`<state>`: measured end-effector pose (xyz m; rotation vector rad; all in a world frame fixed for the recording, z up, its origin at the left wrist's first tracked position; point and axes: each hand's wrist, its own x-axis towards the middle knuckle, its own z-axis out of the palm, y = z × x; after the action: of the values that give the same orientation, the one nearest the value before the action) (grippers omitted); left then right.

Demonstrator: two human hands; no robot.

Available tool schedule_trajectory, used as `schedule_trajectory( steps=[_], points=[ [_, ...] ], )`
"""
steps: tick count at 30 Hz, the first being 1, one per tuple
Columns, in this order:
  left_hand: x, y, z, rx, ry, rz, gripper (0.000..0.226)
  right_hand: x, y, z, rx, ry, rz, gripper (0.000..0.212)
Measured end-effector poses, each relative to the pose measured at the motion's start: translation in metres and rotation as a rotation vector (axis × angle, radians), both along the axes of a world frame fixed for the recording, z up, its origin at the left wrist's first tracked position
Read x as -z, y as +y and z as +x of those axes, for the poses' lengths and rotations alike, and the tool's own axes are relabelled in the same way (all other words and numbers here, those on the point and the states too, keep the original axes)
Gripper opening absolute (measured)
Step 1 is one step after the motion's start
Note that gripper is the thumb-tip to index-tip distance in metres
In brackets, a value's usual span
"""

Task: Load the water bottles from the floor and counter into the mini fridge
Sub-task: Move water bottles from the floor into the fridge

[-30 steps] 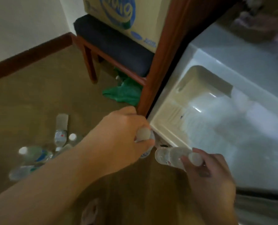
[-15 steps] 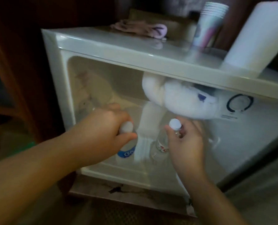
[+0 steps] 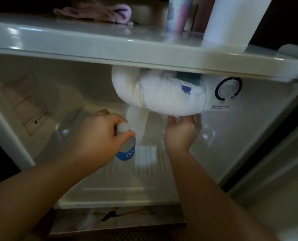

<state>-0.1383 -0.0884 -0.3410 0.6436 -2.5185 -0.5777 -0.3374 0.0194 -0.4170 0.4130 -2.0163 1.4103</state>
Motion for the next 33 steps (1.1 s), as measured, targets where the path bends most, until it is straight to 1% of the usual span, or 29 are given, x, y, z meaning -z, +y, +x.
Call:
schedule_trajectory(
  steps=[2, 4, 6, 9, 10, 11, 13, 14, 16, 18, 20, 22, 24, 26, 27, 30, 33],
  points=[
    [0.006, -0.001, -0.01, -0.001, 0.027, 0.021, 0.022, 0.001, -0.002, -0.011, 0.035, 0.055, -0.057, 0.042],
    [0.008, -0.002, -0.02, 0.008, 0.041, 0.002, 0.027, 0.003, -0.003, -0.019, 0.036, 0.065, -0.099, 0.046],
    [0.011, -0.002, -0.033, 0.036, 0.031, -0.001, 0.029, 0.005, 0.0, -0.02, 0.046, 0.044, -0.083, 0.044],
    [0.017, 0.0, -0.059, 0.099, 0.046, 0.048, 0.015, 0.013, 0.01, -0.012, 0.081, 0.001, 0.01, 0.031],
    [0.02, 0.002, -0.068, 0.114, 0.055, 0.069, 0.017, 0.015, 0.013, -0.009, 0.072, -0.027, 0.029, 0.032],
    [0.024, 0.003, -0.077, 0.121, 0.064, 0.09, 0.018, 0.015, 0.017, -0.006, 0.046, -0.074, 0.039, 0.037],
    [0.031, 0.006, -0.091, 0.116, 0.053, 0.108, 0.014, 0.013, 0.023, 0.001, -0.003, -0.21, 0.022, 0.056],
    [0.034, 0.009, -0.097, 0.113, 0.046, 0.112, 0.016, 0.011, 0.026, 0.006, -0.017, -0.273, 0.019, 0.064],
    [0.04, 0.015, -0.108, 0.114, 0.076, 0.172, 0.022, 0.01, 0.03, 0.018, -0.02, -0.325, 0.042, 0.069],
    [0.043, 0.022, -0.119, 0.102, 0.119, 0.237, 0.03, 0.011, 0.035, 0.035, -0.031, -0.306, 0.073, 0.068],
    [0.044, 0.027, -0.128, 0.084, 0.156, 0.267, 0.038, 0.02, 0.039, 0.049, -0.038, -0.239, 0.075, 0.064],
    [0.044, 0.033, -0.134, 0.064, 0.221, 0.327, 0.033, 0.026, 0.045, 0.061, -0.067, -0.278, 0.079, 0.062],
    [0.045, 0.036, -0.139, 0.023, 0.291, 0.444, 0.023, 0.029, 0.048, 0.068, -0.117, -0.366, 0.076, 0.064],
    [0.049, 0.037, -0.145, -0.011, 0.347, 0.553, 0.014, 0.031, 0.051, 0.071, -0.141, -0.404, 0.069, 0.065],
    [0.051, 0.038, -0.148, -0.022, 0.361, 0.576, 0.014, 0.032, 0.052, 0.072, -0.143, -0.418, 0.07, 0.066],
    [0.054, 0.041, -0.151, -0.038, 0.375, 0.56, 0.025, 0.034, 0.055, 0.073, -0.139, -0.459, 0.073, 0.066],
    [0.055, 0.042, -0.151, -0.021, 0.34, 0.527, 0.031, 0.035, 0.059, 0.073, -0.149, -0.494, 0.075, 0.061]
  ],
)
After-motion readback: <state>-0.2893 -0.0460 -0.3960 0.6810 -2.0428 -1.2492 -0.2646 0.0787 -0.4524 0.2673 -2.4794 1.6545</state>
